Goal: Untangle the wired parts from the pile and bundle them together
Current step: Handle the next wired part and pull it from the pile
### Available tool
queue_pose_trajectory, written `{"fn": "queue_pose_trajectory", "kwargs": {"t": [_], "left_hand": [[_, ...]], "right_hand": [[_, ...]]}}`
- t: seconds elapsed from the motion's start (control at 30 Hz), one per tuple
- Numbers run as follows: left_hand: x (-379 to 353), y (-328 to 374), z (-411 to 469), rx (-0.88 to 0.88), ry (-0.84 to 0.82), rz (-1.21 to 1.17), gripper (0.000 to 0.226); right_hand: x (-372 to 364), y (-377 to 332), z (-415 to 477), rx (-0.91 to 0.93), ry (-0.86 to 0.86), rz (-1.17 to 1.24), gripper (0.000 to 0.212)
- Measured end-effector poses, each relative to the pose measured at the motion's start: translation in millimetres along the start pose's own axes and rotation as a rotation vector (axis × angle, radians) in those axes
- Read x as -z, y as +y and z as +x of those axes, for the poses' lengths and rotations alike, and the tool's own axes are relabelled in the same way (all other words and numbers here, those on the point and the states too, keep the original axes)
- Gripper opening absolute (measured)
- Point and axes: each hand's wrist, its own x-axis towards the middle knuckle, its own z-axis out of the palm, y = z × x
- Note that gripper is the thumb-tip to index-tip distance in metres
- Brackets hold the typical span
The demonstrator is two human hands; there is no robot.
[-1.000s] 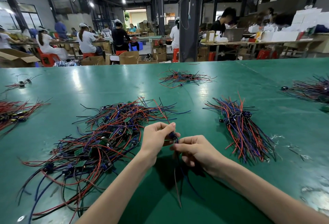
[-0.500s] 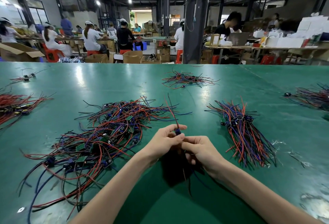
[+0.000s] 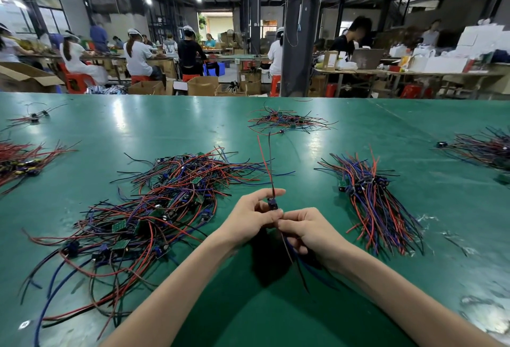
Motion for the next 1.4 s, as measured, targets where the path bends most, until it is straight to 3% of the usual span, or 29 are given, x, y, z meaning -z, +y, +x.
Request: {"fn": "queue_pose_trajectory", "kwargs": {"t": [0.17, 0.37, 0.63, 0.97, 1.13, 1.4], "left_hand": [[1, -1, -1, 0.054, 0.043, -0.124, 0.029], [4, -3, 1, 0.039, 0.108, -0.085, 0.027], [28, -9, 12, 0.015, 0.367, 0.022, 0.024], [32, -14, 22, -0.043, 0.471, 0.099, 0.027], [33, -13, 24, -0.035, 0.511, 0.008, 0.025], [28, -6, 16, 0.045, 0.453, -0.252, 0.023]], "right_hand": [[-2, 0, -1, -0.016, 0.007, 0.036, 0.019], [-5, -1, -3, -0.055, -0.001, 0.105, 0.017], [-12, -1, -8, -0.059, -0.043, -0.021, 0.018], [-11, -6, -13, -0.067, -0.100, -0.127, 0.016], [-6, -11, -14, -0.025, -0.128, -0.299, 0.019], [8, -16, -11, -0.059, -0.218, -0.340, 0.037]]}}
